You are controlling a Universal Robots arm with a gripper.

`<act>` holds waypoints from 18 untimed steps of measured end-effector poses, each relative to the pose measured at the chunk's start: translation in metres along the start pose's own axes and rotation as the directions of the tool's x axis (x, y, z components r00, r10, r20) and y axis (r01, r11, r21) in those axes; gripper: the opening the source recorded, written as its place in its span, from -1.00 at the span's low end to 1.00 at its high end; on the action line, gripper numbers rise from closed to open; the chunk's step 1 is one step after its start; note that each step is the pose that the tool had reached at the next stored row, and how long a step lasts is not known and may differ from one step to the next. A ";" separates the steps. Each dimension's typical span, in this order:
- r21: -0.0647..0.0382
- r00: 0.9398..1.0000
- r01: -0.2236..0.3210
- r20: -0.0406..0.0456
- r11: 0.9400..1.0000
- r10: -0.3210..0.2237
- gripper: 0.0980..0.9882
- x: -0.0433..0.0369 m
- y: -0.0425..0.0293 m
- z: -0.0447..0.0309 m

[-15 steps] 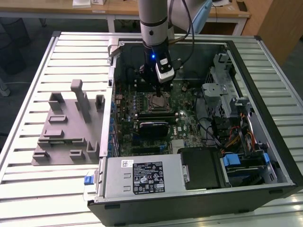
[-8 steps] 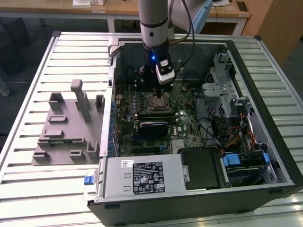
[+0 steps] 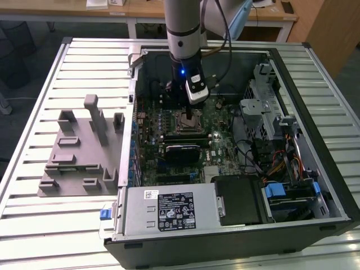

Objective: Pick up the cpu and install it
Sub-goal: 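Install the second cpu locking lever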

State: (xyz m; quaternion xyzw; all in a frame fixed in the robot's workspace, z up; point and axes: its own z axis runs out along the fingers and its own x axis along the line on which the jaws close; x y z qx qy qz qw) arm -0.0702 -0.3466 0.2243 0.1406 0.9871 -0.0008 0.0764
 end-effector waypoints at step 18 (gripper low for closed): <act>0.000 1.000 0.000 0.000 1.000 0.000 -0.98 -0.0067 -0.0227 0.0006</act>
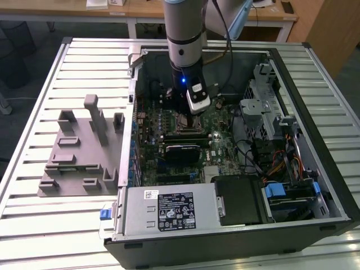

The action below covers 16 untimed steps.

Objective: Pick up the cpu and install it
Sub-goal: 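Install the second cpu locking lever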

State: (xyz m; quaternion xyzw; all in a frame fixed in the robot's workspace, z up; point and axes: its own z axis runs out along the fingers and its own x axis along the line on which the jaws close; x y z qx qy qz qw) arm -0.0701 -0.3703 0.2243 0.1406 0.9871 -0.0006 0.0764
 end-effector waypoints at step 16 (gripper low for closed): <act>-0.018 1.000 0.001 -0.005 1.000 -0.001 -0.98 0.0013 -0.0082 -0.0002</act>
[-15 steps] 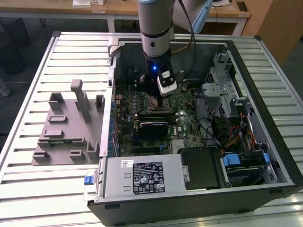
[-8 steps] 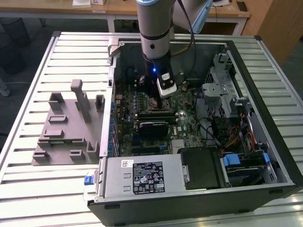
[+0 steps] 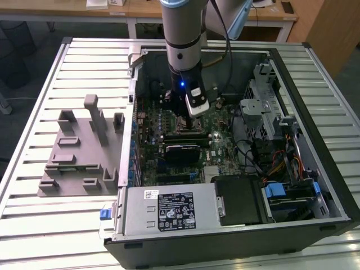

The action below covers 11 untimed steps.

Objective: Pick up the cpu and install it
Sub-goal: 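Install the second cpu locking lever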

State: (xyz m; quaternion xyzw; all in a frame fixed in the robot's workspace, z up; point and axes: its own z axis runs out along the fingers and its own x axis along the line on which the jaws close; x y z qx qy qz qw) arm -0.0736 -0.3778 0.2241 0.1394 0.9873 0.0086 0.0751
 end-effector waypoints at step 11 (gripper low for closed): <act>-0.013 0.998 -0.002 -0.063 1.000 0.001 -0.98 -0.0004 -0.0024 0.0017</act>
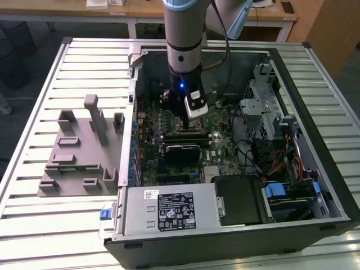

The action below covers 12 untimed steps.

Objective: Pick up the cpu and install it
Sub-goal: 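Install the second cpu locking lever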

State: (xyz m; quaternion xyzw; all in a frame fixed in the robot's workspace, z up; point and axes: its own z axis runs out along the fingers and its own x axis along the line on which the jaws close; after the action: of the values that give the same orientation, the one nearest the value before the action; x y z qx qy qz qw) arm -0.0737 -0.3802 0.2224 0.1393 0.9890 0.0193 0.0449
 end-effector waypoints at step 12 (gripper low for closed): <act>0.001 1.000 0.001 -0.006 1.000 -0.001 -0.98 -0.0006 -0.0022 0.0002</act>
State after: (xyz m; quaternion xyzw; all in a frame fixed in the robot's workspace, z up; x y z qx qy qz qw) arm -0.0737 -0.3825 0.2221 0.1388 0.9893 0.0192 0.0417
